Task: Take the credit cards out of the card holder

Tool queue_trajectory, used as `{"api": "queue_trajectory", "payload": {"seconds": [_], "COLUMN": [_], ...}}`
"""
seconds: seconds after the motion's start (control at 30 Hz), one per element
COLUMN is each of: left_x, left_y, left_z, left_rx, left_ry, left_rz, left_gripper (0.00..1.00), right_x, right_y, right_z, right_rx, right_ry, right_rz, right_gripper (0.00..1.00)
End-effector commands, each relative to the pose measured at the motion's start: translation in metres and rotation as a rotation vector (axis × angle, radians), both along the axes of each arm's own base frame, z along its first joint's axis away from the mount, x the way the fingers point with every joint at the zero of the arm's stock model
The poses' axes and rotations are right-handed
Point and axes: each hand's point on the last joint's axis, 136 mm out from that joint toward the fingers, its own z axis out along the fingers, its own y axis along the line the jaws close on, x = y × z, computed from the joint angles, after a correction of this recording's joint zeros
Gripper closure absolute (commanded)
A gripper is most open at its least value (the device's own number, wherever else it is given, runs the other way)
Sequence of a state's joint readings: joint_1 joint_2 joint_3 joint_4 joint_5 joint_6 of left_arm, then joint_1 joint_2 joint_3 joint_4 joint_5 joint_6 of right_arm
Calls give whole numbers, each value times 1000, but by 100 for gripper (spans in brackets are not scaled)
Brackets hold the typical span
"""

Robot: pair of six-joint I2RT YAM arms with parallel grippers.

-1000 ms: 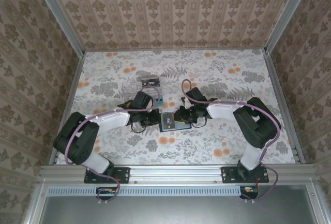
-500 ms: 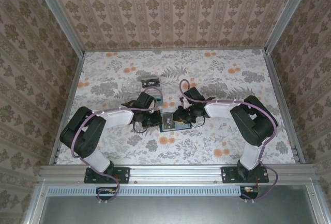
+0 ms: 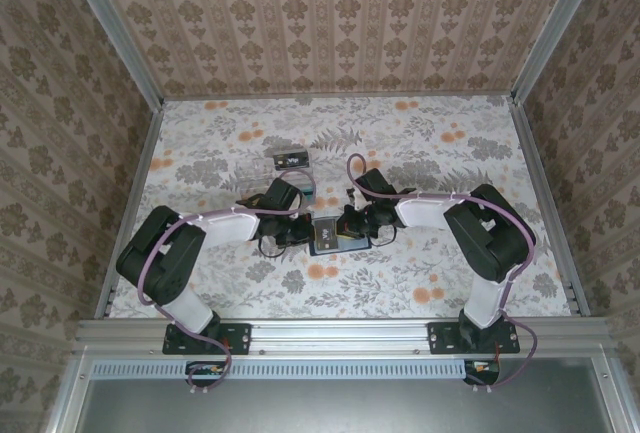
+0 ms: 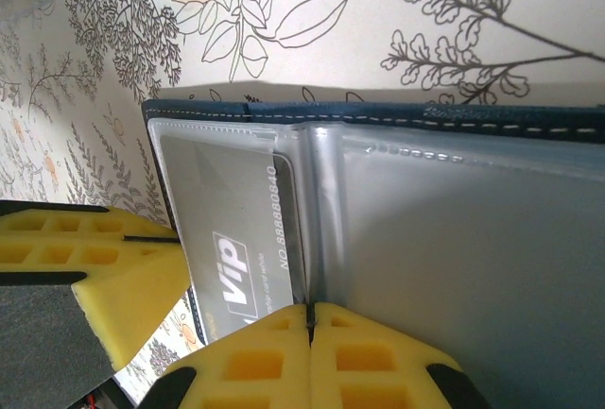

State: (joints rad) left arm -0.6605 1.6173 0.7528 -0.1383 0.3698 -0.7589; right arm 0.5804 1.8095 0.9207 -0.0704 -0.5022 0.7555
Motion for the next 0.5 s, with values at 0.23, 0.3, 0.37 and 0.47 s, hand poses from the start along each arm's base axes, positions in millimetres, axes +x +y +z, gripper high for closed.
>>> {"api": "queue_trajectory", "payload": {"seconds": [0.23, 0.3, 0.37, 0.47], "left_x": [-12, -13, -12, -13], "left_y": [22, 22, 22, 21], "left_z": [-18, -18, -18, -18], "left_rx": [115, 114, 112, 109], "left_ry": [58, 59, 58, 61], "left_rz": [12, 12, 13, 11], "left_gripper": [100, 100, 100, 100], "right_x": [-5, -7, -7, -9], "right_y": [-25, -27, -28, -26], "right_z": [1, 1, 2, 3], "right_rx": [-37, -37, -38, -22], "right_ry": [-6, -5, -6, -10], "right_rz": [-21, -21, -21, -16], "right_gripper": [100, 100, 100, 100]}}
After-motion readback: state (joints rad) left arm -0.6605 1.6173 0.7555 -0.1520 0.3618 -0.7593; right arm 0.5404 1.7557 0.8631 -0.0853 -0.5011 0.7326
